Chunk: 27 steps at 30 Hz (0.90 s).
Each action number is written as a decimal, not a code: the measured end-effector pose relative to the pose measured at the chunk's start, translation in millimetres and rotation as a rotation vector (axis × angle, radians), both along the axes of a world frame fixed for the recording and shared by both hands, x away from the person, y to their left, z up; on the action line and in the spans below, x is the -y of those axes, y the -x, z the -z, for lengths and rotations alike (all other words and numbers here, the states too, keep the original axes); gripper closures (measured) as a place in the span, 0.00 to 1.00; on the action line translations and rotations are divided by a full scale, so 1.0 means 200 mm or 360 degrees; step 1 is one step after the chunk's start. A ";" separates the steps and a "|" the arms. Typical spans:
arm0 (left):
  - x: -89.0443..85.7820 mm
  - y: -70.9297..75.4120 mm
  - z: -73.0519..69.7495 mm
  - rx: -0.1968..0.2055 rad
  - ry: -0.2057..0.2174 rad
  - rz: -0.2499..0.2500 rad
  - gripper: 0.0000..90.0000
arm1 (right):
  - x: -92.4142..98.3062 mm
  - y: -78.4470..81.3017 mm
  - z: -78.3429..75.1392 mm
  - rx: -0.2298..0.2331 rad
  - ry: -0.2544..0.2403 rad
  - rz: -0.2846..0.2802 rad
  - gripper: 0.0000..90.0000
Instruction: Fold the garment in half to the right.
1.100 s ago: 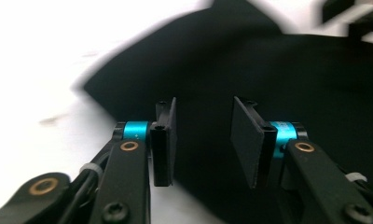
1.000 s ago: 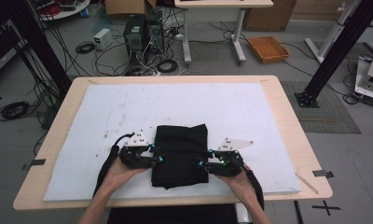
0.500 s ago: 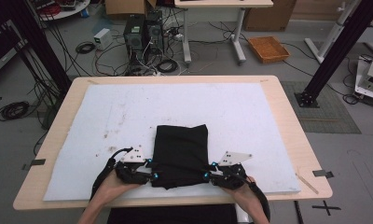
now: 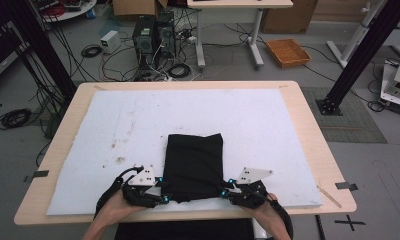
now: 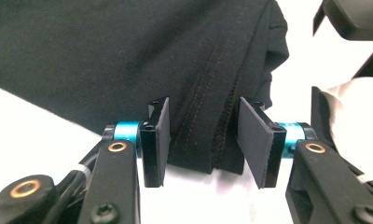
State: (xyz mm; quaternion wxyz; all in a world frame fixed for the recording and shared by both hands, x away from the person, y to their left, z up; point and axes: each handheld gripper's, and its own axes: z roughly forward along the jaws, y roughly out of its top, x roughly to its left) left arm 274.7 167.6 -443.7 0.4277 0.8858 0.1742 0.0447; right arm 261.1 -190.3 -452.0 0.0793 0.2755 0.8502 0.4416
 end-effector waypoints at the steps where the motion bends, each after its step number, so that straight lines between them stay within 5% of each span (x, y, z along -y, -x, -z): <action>1: -0.01 -0.02 -0.02 0.0011 0.0013 -0.0010 0.61 | 0.01 -0.01 -0.02 0.0005 -0.0020 0.0002 0.81; 4: -0.02 -0.13 -0.11 0.0087 0.0137 -0.0163 0.60 | 0.01 -0.09 -0.12 0.0085 -0.0119 0.0114 0.76; 7: -0.01 -0.30 -0.17 0.0180 0.0169 -0.0514 0.63 | -0.03 -0.24 -0.19 0.0131 -0.0146 0.0260 0.76; 10: 0.02 -0.48 -0.16 0.0132 0.0231 -0.0736 0.70 | -0.11 -0.44 -0.19 0.0110 -0.0110 0.0373 0.77; 13: 0.07 -0.59 -0.13 0.0112 0.0188 -0.0804 0.77 | -0.17 -0.58 -0.14 0.0097 0.0001 0.0479 0.78; 15: 0.11 -0.64 -0.08 0.0047 0.0139 -0.0799 0.79 | -0.19 -0.62 -0.10 0.0054 0.0058 0.0511 0.81; 17: 0.13 -0.67 -0.05 0.0047 0.0066 -0.0828 0.82 | -0.19 -0.65 -0.06 0.0015 0.0106 0.0525 0.81; 21: 0.15 -0.67 -0.03 0.0122 -0.0026 -0.0879 0.88 | -0.18 -0.65 -0.03 0.0007 0.0100 0.0548 0.84; 25: 0.14 -0.65 -0.05 0.0144 -0.0035 -0.0879 0.88 | -0.17 -0.64 -0.02 0.0023 0.0083 0.0542 0.84; 27: 0.10 -0.62 -0.07 0.0141 0.0023 -0.0871 0.78 | -0.14 -0.62 -0.03 0.0002 0.0033 0.0555 0.72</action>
